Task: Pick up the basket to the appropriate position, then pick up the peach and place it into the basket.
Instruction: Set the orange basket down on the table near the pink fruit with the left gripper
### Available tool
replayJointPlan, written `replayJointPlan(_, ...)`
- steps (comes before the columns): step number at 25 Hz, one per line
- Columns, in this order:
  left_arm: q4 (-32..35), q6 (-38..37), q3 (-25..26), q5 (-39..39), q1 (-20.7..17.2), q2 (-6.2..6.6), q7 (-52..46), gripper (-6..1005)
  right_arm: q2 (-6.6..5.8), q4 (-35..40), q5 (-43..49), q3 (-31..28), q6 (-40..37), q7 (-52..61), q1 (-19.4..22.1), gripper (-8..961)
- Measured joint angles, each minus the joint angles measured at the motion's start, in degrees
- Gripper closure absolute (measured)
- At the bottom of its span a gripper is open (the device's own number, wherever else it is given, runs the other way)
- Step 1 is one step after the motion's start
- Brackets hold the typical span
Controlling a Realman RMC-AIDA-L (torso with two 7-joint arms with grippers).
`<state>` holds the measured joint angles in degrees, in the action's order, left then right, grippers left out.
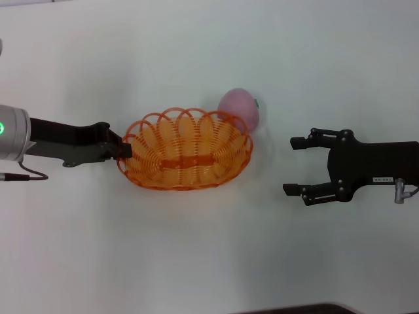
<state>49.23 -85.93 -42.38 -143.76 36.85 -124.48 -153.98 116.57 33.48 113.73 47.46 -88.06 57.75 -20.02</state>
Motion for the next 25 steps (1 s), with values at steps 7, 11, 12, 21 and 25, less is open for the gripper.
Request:
replayJointPlan(7, 0.1, 0.8, -0.9, 0.3, -0.2, 0.13, -0.4, 944, 0.26, 0.0, 0.0, 0.0, 0.0, 0.0, -0.2, 28)
replayJointPlan(11, 0.1, 1.1, -1.0, 0.3, -0.7, 0.20, -1.4, 934, 0.32, 0.0, 0.0, 0.0, 0.0, 0.0, -0.2, 29)
replayJointPlan(12, 0.1, 1.2, -1.0, 0.2, -0.8, 0.22, -1.7, 931, 0.33, 0.0, 0.0, 0.0, 0.1, 0.0, -0.3, 29)
replayJointPlan(21, -0.2, -1.3, -1.4, 0.0, -0.9, 0.76, -3.8, 837, 0.45, 0.0, 0.0, 0.0, 0.0, 0.1, -0.3, 29)
replayJointPlan(25, -0.1, -2.3, -1.3, 0.0, -0.9, 0.81, -3.7, 773, 0.50, 0.0, 0.0, 0.0, 0.1, 0.1, -0.3, 29)
